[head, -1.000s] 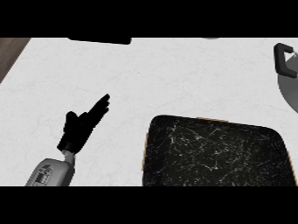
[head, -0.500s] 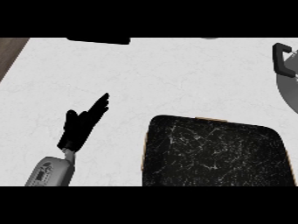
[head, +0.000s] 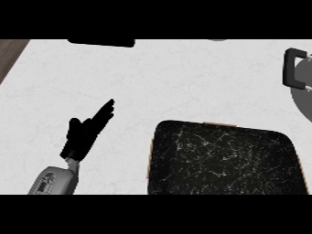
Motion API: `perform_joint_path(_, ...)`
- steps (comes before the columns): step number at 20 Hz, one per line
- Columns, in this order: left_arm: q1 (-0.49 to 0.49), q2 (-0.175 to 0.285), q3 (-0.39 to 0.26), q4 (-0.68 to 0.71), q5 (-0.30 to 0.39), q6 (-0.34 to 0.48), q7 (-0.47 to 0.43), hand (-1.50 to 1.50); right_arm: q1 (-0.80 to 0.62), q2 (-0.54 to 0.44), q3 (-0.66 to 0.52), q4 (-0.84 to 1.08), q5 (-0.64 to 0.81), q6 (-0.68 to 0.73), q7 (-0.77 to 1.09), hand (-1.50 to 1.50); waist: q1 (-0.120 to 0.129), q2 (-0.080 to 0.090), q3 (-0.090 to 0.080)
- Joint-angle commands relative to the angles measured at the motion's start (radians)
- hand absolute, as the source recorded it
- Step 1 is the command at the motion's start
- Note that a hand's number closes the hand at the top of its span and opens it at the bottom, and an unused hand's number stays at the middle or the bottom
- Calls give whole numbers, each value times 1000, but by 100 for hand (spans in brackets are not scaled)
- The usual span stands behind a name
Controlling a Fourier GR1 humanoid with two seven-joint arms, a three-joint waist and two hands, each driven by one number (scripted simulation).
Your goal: Pick the sweet potato from the tray and place it in the pot
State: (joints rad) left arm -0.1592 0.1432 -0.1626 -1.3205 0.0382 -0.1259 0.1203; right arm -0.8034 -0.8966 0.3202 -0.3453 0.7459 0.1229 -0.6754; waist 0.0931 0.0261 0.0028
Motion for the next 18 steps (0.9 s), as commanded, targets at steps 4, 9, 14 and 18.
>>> perform_joint_path(4,21,8,13,-9,10,-8,20,0,-88,135,-103,121,-97,90,-94,-150,-28,-4,2)
perform_joint_path(9,8,3,11,-35,2,11,44,0,-143,146,-317,167,-324,229,-182,-150,-37,-7,4)
perform_joint_path(14,54,15,15,-37,5,-4,4,0,-229,55,-483,262,-479,318,-54,-150,-34,-4,1)
perform_joint_path(18,48,15,24,-39,5,2,1,0,-255,-32,-575,302,-567,347,0,-150,-30,2,3)
